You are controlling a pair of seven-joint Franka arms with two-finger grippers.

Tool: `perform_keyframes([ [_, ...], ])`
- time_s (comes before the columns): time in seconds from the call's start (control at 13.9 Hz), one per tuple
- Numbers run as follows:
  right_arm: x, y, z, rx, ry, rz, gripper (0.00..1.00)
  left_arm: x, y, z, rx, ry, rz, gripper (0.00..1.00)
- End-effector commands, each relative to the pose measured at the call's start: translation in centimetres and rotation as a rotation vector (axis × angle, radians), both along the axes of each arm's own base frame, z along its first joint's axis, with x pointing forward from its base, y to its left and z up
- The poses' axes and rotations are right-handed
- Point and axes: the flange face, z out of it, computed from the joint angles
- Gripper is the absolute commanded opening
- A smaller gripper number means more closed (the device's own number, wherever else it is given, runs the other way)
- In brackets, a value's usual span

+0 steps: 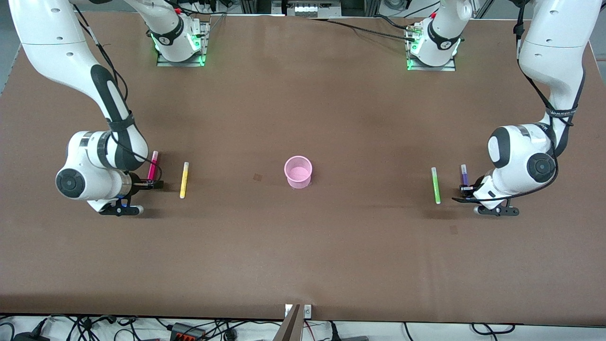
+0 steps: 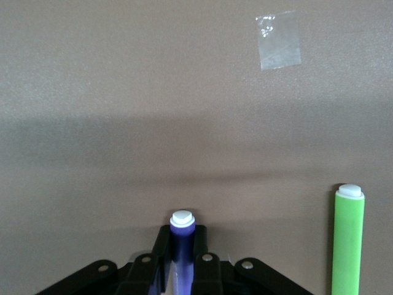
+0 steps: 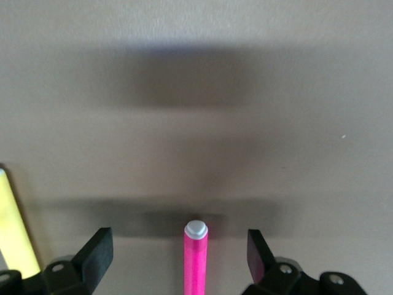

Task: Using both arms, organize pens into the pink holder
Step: 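Grasp the magenta marker with the right gripper while the left gripper grasps the purple marker, then carry the purple marker with the left gripper over the pink cup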

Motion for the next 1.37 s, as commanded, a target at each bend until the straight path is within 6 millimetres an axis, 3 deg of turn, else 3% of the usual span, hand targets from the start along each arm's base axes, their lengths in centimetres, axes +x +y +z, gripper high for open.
perform_keyframes([
  [0.0,-2.2,0.4,1.1,-0.007,-0.019,0.011,0.96,-0.1,-0.2,0.5,-0.003,0.025,-0.018,0.01],
  [0.07,-2.2,0.2,1.0,-0.006,-0.019,0.011,0.92,0.3,-0.5,1.5,-0.006,0.028,-0.018,0.01],
  [0.36,-1.9,-0.6,0.5,-0.005,-0.021,0.011,0.66,3.2,-1.1,10.6,-0.021,0.171,-0.041,0.01],
  [0.5,-1.4,-0.7,0.5,-0.004,-0.028,0.004,0.62,4.4,-4.2,14.5,-0.044,0.213,-0.073,0.03],
  [0.65,-1.1,-1.7,0.4,-0.004,-0.031,-0.006,0.62,4.6,-6.5,16.8,-0.061,0.239,-0.103,0.03],
  [0.86,-0.9,-1.7,0.3,-0.004,-0.033,-0.006,0.57,4.3,-14.2,19.7,-0.114,0.256,-0.234,0.03],
  [0.94,-0.9,-1.8,0.3,-0.004,-0.034,-0.007,0.56,3.8,-16.9,20.1,-0.136,0.256,-0.282,0.03],
  [1.15,-0.6,-1.6,-0.3,-0.005,-0.028,-0.001,0.54,2.0,-27.3,20.1,-0.375,0.259,-0.374,0.03],
  [1.3,-0.5,-1.5,-0.5,-0.005,-0.028,0.0,0.54,1.5,-32.7,21.4,-0.472,0.151,-0.468,0.02],
])
